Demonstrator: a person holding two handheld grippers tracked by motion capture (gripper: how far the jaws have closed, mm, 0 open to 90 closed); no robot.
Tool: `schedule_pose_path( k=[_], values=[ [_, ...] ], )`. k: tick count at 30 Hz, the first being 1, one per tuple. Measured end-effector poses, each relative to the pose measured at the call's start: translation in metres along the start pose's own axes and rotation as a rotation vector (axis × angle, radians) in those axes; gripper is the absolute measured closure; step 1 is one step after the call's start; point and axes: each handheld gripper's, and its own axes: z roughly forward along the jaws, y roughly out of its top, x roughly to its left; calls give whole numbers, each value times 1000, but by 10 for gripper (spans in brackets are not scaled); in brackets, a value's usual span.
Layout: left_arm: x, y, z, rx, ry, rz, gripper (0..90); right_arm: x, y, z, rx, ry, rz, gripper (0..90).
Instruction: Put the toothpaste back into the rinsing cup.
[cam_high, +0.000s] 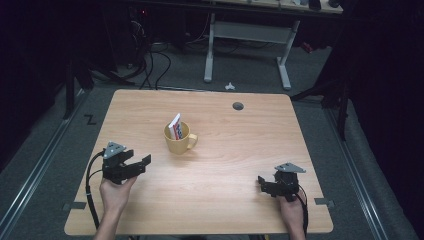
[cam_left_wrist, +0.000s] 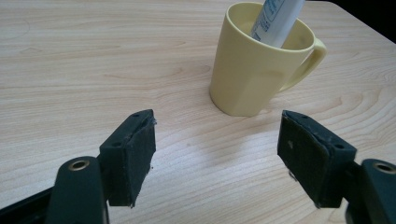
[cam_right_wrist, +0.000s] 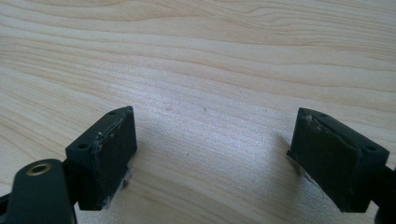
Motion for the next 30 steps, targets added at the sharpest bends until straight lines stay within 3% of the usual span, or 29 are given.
schedule_pose_path(
  k=[30],
  values=[
    [11,-16,13,40,43,-29,284,0,0,0,0,1,1,144]
  ],
)
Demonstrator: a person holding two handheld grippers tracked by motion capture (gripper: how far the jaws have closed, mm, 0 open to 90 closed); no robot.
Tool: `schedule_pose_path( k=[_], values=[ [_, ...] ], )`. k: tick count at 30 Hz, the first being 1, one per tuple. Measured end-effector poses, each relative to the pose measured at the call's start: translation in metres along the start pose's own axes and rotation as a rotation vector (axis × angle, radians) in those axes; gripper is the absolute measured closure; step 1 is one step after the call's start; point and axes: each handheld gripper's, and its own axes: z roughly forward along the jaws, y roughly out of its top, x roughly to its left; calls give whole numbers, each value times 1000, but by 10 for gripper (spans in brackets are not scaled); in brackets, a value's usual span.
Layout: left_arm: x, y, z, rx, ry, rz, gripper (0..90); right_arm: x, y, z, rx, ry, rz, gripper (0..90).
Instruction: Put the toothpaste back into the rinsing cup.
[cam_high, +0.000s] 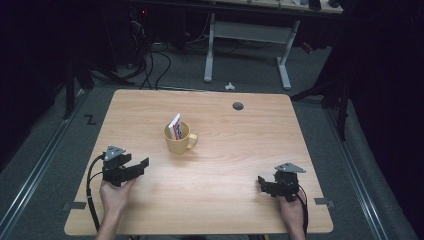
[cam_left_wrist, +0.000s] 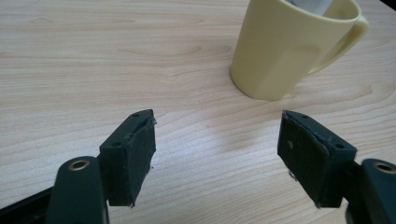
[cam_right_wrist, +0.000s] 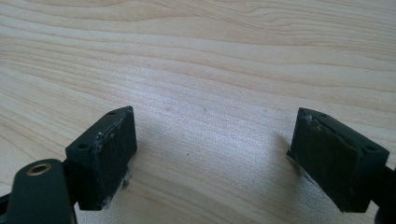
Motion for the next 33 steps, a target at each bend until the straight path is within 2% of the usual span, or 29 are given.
schedule_pose_path(
  k=[11,27,33],
  values=[
    [0,-8,12,32,31,11,287,0,0,0,0,0,-1,144],
    [-11,-12,30,80,57,81,287,0,0,0,0,-1,-1,144],
    [-13,-12,34,81,71,104,288,0,0,0,0,-1,-1,144]
  ],
)
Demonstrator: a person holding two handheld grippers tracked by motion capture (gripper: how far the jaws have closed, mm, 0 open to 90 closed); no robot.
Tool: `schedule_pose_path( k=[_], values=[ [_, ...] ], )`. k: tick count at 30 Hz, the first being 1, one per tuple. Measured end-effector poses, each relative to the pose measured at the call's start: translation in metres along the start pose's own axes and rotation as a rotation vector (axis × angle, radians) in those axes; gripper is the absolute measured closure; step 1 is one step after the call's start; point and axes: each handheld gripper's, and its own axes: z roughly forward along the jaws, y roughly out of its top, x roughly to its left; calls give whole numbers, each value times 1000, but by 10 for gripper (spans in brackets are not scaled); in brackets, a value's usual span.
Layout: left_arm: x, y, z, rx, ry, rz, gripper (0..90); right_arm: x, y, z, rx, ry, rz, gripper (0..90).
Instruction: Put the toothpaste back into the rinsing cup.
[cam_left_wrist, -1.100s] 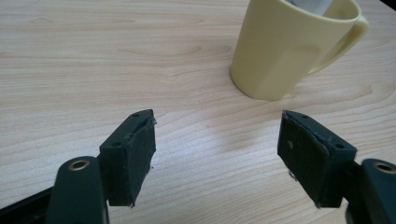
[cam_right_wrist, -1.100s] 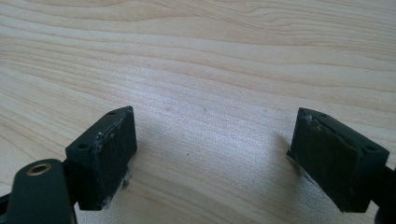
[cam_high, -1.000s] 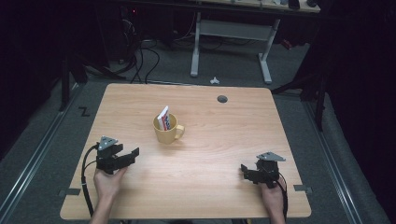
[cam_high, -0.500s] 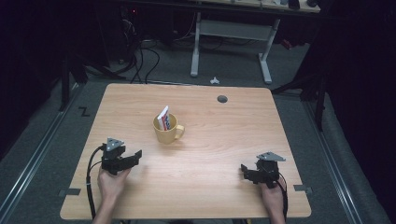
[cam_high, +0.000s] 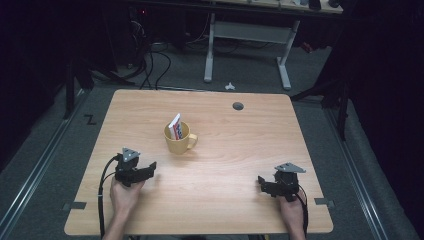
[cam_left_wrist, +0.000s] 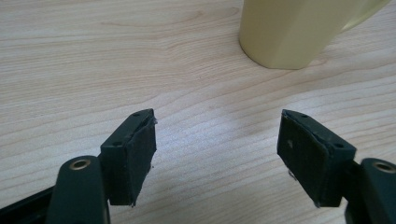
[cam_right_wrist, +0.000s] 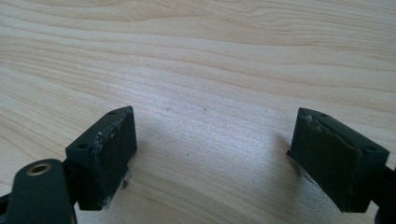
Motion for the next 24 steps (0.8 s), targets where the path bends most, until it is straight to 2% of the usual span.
schedule_pose_path(
  k=[24],
  values=[
    [1,-1,13,7,44,5,291,0,0,0,0,1,1,144]
  ],
)
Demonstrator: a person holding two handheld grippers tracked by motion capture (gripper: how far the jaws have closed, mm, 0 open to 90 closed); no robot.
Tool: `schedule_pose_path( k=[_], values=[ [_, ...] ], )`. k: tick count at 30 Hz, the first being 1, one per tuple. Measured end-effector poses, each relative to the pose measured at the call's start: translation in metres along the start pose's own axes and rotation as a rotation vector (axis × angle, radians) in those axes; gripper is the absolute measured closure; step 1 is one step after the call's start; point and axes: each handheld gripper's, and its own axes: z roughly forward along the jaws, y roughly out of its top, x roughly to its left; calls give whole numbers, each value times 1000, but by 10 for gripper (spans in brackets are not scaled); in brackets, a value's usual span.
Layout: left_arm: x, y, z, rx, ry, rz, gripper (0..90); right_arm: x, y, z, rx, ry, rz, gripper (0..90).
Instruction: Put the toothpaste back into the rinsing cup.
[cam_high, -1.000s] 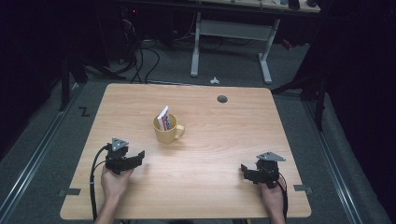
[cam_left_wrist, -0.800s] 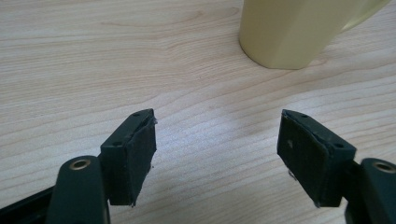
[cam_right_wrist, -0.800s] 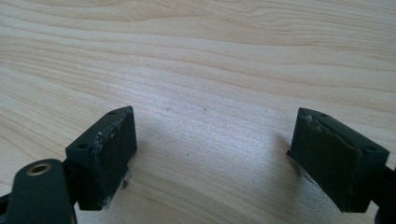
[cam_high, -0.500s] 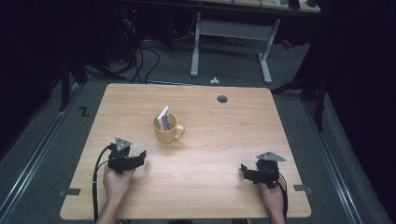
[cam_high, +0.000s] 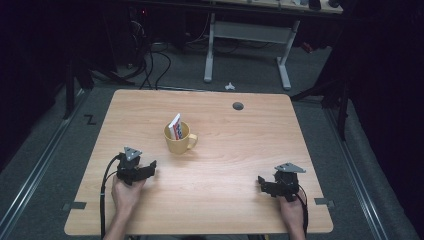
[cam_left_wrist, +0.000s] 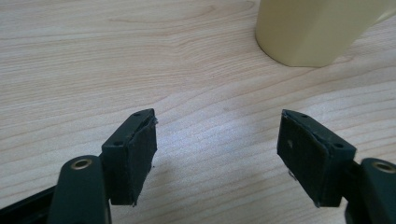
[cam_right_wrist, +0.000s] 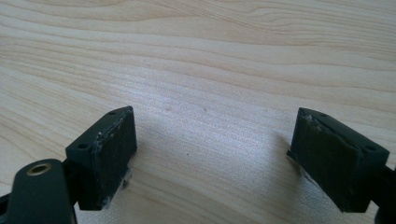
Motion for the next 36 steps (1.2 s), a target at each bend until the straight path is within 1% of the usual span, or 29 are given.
schedule_pose_path(
  k=[2,9,11,15,18,21,27,36],
  values=[
    [0,0,1,4,5,6,291,0,0,0,0,-1,-1,144],
    [0,-1,5,14,13,-4,291,0,0,0,0,-1,-1,144],
    [0,-1,7,20,18,4,291,0,0,0,0,-1,-1,144],
    [-2,-3,11,45,22,24,290,0,0,0,0,-1,-1,144],
    [-3,-3,12,44,20,29,289,0,0,0,-1,0,-1,144],
    [-2,-5,13,21,20,21,285,0,0,0,0,0,0,144],
    [-2,-6,13,22,31,15,279,0,0,0,0,0,1,143],
    [-2,-6,13,21,33,11,276,0,0,0,0,0,2,144]
  ],
)
